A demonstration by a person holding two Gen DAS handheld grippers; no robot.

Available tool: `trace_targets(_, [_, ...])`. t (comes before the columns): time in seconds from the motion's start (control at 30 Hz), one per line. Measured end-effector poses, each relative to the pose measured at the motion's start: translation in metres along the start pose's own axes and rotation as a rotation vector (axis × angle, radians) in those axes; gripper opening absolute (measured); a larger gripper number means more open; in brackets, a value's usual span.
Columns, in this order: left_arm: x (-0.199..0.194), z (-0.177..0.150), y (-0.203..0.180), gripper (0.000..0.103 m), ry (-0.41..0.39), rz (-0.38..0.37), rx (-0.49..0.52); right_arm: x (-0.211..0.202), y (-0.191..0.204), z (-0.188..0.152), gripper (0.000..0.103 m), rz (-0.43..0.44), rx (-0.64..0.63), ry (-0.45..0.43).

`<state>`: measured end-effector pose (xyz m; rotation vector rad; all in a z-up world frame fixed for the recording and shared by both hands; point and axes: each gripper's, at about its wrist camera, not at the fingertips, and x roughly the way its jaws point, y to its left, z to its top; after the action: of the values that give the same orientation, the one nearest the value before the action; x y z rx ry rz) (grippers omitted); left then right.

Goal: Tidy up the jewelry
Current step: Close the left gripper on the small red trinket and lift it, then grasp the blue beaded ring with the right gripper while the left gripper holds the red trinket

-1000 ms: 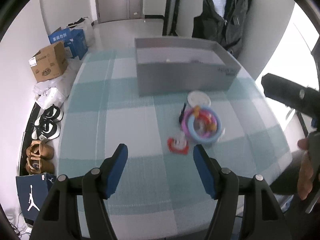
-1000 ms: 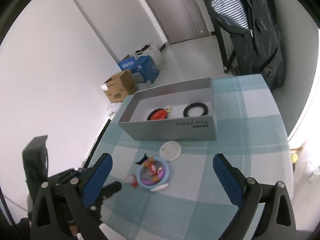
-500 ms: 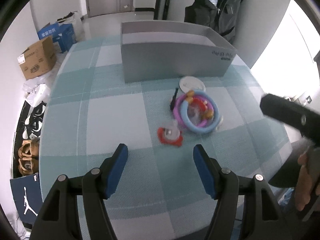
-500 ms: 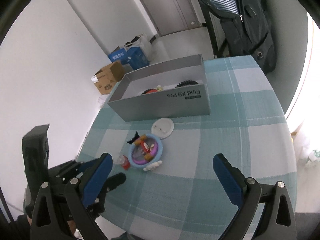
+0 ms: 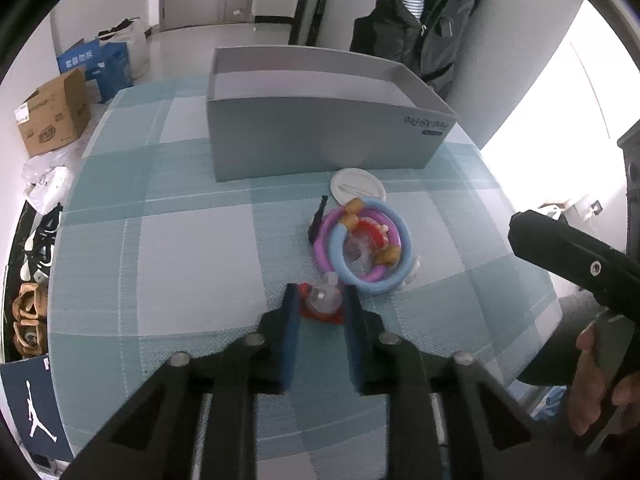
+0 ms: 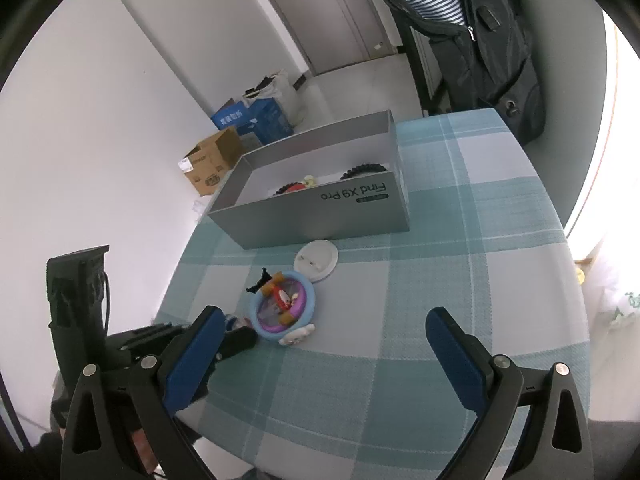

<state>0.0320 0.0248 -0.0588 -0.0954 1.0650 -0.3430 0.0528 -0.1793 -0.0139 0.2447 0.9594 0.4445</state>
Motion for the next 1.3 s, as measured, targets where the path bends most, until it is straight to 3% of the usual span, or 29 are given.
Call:
trace_targets(0.2, [-0.005,0.002,0.000,0.013,0.015,-0.017,0.008,0.003,0.002,0.000,0.101,0.005,0.002,0.006])
trace_targets(0.9, [-0.044,0.017,0.031,0.013,-0.114,-0.080,-0.141,0.043,0.031,-0.007,0.100,0.027,-0.086,0.110])
trace_targets(1.07, [-0.045,0.020,0.040,0.013,-0.119,-0.080,-0.163,0.060,0.051,-0.010,0.091,-0.007,-0.175,0.122])
trace_targets(1.3, [-0.043,0.022,0.050,0.013,-0.115,-0.089,-0.201,0.078,0.063,-0.007,0.071,-0.075,-0.233,0.117])
